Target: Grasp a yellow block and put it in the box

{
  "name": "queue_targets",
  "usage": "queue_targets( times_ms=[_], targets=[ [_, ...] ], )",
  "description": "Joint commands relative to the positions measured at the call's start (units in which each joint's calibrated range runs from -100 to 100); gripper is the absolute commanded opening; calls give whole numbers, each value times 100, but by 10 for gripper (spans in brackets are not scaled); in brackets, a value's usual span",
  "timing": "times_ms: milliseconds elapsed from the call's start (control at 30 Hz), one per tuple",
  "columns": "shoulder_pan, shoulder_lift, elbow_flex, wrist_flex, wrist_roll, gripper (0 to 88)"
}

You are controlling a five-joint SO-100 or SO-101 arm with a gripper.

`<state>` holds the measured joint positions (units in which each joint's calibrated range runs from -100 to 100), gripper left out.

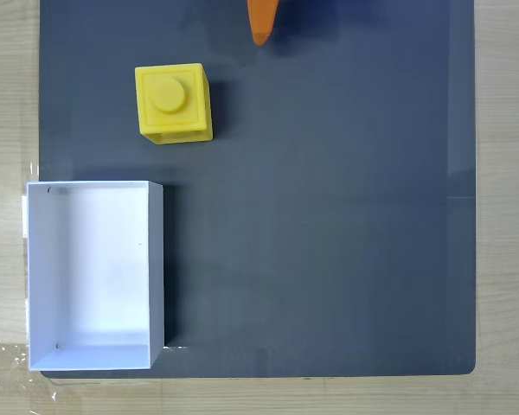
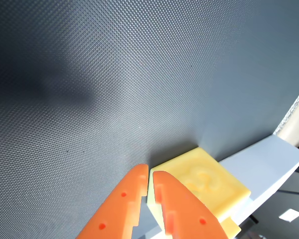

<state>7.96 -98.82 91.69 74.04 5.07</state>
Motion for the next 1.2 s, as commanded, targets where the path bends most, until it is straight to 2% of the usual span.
queue_targets(
  times_ms=[0, 933, 1167],
  targets=[
    [20, -25, 26, 5, -3, 14],
    [29, 85, -92, -30, -45, 21],
    [20, 1721, -897, -1444, -61, 21]
  ],
)
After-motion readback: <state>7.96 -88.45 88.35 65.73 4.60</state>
